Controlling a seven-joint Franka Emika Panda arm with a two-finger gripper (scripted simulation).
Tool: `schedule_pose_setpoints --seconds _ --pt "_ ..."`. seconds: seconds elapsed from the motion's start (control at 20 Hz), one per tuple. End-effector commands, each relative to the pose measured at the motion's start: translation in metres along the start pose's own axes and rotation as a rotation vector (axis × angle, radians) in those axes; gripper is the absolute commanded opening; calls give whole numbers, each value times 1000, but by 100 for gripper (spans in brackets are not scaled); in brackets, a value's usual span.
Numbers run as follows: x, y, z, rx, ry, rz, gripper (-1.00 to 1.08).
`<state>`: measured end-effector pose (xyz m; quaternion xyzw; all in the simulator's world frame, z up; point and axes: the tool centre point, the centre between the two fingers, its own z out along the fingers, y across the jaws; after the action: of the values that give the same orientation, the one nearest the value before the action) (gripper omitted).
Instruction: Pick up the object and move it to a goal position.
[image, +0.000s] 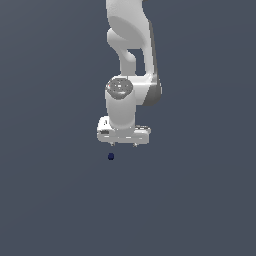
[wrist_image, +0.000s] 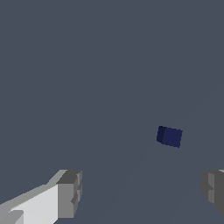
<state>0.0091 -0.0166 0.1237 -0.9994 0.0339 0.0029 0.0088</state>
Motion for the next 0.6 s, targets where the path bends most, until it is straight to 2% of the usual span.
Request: schedule_pose_setpoints --seconds 0.0,0.3,0.55 --pt "4 21 18 -3 2 63 100" --pt "8 56 49 -13 6 167 100" --pt "8 68 59 -17 8 201 100"
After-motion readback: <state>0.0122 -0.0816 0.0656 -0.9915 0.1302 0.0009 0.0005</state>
